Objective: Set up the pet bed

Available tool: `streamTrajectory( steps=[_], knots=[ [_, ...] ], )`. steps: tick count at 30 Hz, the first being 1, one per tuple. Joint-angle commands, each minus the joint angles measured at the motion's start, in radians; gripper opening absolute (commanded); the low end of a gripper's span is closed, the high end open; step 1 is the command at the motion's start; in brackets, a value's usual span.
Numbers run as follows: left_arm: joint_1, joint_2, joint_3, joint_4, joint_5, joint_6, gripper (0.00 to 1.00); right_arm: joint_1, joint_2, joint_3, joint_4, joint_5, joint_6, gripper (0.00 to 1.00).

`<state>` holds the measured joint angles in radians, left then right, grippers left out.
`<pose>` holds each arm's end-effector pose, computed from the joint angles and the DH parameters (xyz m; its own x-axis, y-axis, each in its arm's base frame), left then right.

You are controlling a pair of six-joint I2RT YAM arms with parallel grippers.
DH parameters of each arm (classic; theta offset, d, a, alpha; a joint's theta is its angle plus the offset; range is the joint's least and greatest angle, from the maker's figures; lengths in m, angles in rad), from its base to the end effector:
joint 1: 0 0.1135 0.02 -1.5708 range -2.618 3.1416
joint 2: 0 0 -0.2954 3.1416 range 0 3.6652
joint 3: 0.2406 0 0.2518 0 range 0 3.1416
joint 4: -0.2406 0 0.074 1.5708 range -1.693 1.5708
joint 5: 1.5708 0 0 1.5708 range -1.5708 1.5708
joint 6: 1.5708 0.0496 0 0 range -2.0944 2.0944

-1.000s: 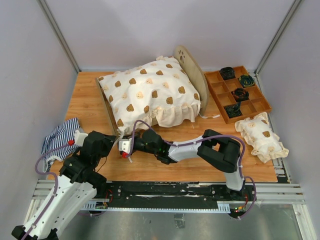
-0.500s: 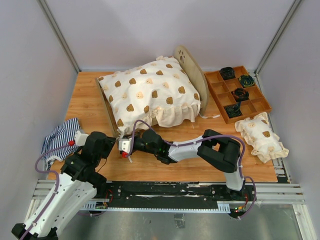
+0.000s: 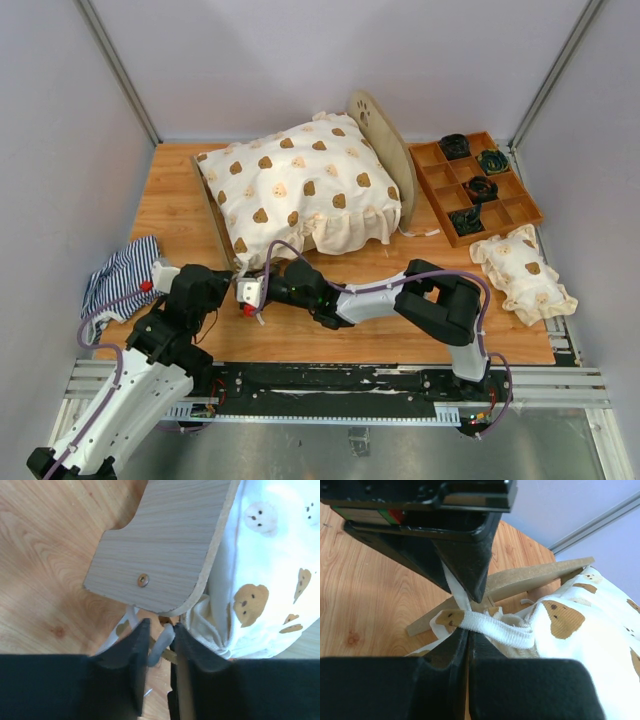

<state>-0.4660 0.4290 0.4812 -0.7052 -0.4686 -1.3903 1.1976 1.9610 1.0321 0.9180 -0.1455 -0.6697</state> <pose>0.0872 -0.0188 0.2372 -0.1766 -0.8937 -0.4125 -0.5195 0.4406 -0.7321 0.1573 0.4216 0.2254 0.6016 -0.1481 -0.7849 -0.7662 0.1707 -0.6195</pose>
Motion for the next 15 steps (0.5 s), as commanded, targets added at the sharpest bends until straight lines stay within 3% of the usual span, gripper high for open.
streamTrajectory(
  steps=[1,4,6,7,9,10,15],
  knots=[
    [0.001,-0.009,0.005,0.051,-0.049,0.005,0.2,0.02,0.012,-0.008,0.057,0.003,0.014,0.0],
    [0.001,-0.023,0.007,0.049,-0.053,0.008,0.01,0.024,0.013,-0.016,0.064,0.013,0.025,0.0],
    [0.001,-0.039,0.004,0.061,-0.058,0.018,0.0,0.029,0.011,-0.015,0.064,0.032,0.052,0.05],
    [0.001,-0.047,0.002,0.07,-0.061,0.027,0.0,0.03,0.007,-0.016,0.064,0.054,0.079,0.12],
    [0.001,-0.063,0.002,0.085,-0.066,0.041,0.0,0.033,-0.001,-0.021,0.06,0.092,0.208,0.4],
    [0.001,-0.07,0.002,0.091,-0.064,0.046,0.0,0.033,-0.008,-0.026,0.049,0.095,0.266,0.45],
    [0.001,-0.098,0.014,0.089,-0.039,0.051,0.0,0.057,-0.016,-0.131,0.13,0.156,0.497,0.44]
  ],
)
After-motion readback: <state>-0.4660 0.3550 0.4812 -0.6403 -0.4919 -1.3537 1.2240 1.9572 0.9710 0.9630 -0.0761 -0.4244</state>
